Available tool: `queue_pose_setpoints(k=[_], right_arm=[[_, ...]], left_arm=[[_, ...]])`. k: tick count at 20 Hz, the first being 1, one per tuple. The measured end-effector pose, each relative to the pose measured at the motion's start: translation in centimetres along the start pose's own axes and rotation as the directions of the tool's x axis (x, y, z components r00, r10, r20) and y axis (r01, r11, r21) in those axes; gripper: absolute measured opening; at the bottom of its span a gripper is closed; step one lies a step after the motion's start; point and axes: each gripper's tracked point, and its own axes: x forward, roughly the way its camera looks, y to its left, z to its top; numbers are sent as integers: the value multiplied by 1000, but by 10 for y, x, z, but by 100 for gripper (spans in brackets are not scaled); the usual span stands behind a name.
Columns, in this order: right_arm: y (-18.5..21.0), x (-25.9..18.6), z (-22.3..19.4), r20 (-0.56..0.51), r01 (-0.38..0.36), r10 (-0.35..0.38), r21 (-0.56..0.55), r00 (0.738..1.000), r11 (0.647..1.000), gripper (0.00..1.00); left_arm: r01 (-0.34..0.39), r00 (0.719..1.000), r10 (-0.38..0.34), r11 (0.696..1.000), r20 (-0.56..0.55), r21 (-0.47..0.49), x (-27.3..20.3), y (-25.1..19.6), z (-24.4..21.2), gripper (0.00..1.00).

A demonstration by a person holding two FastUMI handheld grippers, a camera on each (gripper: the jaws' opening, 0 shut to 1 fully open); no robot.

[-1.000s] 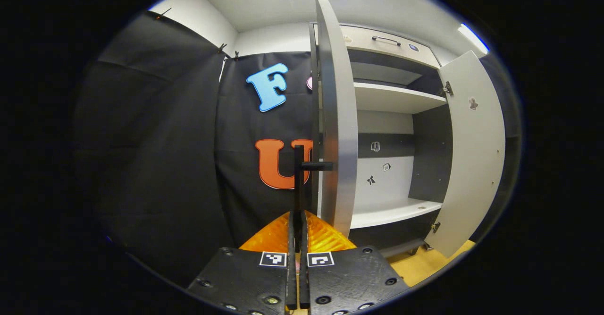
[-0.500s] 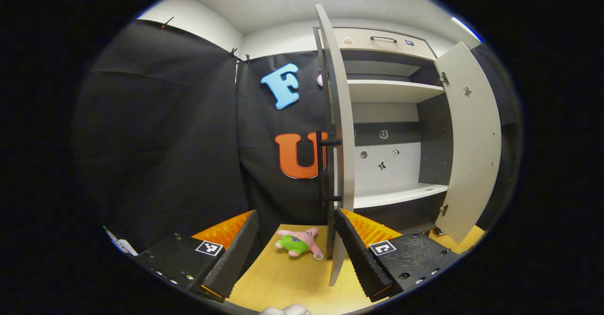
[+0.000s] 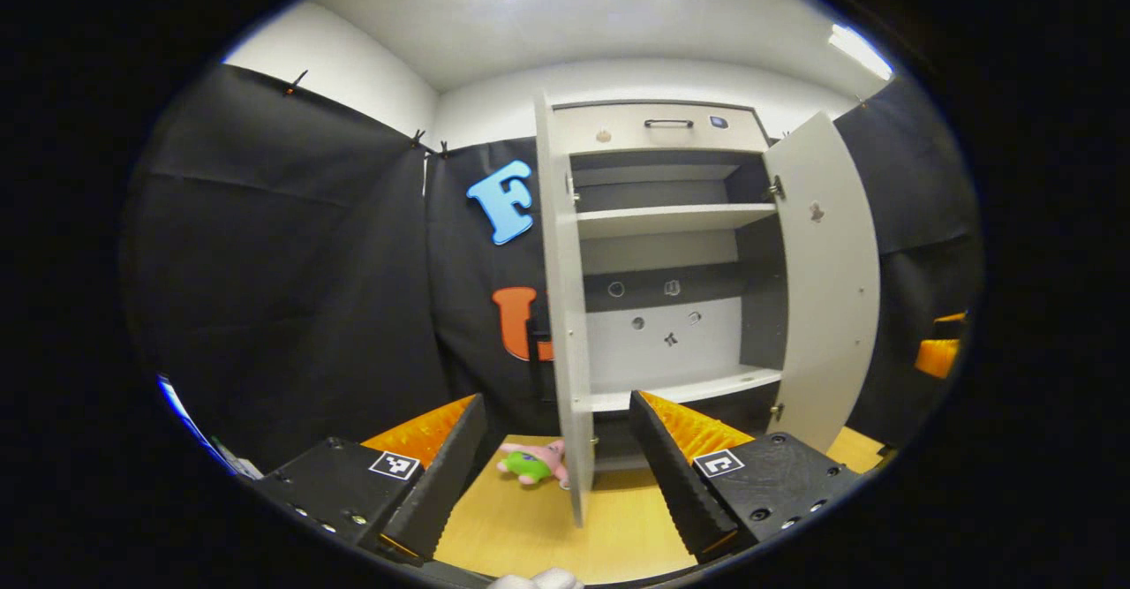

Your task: Open the right door of the double-door shoe cabinet with the right hand, and open the left door with the left hand.

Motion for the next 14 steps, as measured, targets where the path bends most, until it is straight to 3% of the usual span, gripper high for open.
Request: queue_pose_setpoints(k=[1, 5, 14], right_arm=[[-6, -3, 1, 2, 17, -17, -5, 1000, 1000, 100], [-29, -15, 2, 14, 63, -63, -10, 998, 998, 100], [-54, -12, -17, -32, 29, -29, 13, 999, 999, 100]], left_arm=[[19, 1000, -19, 1000, -9, -17, -6, -14, 0, 100], [64, 998, -64, 998, -25, -31, -21, -59, -1, 97], [19, 994, -22, 999, -104, -30, -61, -110, -38, 97]])
